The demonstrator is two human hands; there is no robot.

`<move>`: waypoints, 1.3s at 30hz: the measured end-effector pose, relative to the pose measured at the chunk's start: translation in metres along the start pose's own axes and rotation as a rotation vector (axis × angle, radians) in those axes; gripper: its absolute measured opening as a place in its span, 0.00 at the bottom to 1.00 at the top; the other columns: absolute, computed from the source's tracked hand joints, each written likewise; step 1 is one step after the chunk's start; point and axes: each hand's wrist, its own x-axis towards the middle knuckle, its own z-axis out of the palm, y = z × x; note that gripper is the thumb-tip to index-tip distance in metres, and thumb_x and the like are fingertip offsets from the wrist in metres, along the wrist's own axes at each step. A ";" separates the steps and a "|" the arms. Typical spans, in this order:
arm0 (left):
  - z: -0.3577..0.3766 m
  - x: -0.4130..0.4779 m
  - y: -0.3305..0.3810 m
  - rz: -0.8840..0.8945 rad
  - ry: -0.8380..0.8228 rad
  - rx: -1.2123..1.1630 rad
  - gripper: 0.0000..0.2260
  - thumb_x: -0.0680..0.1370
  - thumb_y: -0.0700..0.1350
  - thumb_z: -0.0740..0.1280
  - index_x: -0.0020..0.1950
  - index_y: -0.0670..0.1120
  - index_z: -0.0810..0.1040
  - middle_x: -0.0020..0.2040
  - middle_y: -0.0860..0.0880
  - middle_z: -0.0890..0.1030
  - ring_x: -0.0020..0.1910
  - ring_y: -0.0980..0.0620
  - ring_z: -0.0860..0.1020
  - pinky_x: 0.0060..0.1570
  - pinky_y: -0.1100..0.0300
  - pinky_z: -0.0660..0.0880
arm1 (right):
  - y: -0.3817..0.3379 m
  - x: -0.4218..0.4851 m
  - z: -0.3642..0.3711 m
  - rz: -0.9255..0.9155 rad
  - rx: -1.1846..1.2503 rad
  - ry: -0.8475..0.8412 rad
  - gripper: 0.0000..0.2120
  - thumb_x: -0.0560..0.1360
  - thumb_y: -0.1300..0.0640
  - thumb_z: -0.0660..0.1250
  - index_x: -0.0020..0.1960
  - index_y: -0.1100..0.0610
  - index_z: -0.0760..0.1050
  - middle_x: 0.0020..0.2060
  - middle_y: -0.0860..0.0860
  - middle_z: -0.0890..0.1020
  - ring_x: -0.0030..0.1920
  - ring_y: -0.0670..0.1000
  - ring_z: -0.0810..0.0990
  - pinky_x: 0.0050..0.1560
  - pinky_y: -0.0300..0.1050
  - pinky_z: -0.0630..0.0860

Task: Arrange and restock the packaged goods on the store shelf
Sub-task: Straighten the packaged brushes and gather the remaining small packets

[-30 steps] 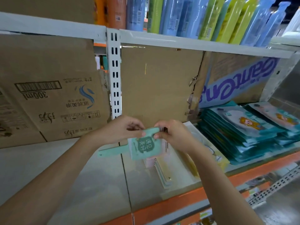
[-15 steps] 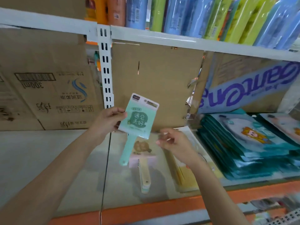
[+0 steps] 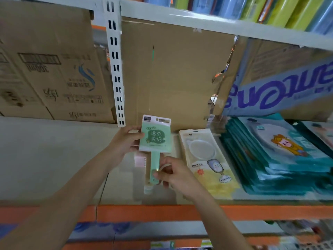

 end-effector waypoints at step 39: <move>-0.032 0.004 -0.046 0.261 -0.186 0.606 0.20 0.72 0.43 0.72 0.58 0.59 0.71 0.58 0.53 0.77 0.59 0.50 0.74 0.49 0.62 0.68 | 0.010 0.031 0.001 0.044 -0.751 0.467 0.17 0.76 0.47 0.64 0.61 0.52 0.75 0.52 0.50 0.82 0.53 0.52 0.80 0.50 0.44 0.74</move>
